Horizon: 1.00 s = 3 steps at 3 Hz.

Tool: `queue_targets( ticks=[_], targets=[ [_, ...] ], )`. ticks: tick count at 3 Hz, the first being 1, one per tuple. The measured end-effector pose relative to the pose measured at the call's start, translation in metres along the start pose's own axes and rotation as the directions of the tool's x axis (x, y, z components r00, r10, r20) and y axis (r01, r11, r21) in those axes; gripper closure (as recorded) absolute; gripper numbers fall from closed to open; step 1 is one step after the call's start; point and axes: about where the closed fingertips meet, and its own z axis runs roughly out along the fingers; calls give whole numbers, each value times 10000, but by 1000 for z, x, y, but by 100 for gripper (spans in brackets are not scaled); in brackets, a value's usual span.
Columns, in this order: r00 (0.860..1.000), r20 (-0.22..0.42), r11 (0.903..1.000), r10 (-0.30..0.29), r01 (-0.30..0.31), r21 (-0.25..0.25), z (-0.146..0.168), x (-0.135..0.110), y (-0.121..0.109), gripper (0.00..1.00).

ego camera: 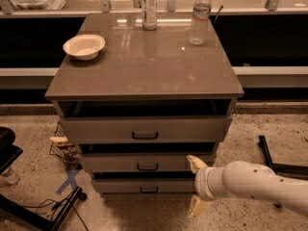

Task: Open bottom drawer

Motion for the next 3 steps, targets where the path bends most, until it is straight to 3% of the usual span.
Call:
queue_targets(
  ticks=[1, 2, 3],
  targets=[
    [9988, 446, 9992, -220, 205, 338, 54, 12, 5, 0],
    [9993, 190, 9949, -337, 317, 958, 114, 19, -1, 0],
    [9993, 113, 9949, -343, 331, 954, 114, 19, -1, 0]
  ],
)
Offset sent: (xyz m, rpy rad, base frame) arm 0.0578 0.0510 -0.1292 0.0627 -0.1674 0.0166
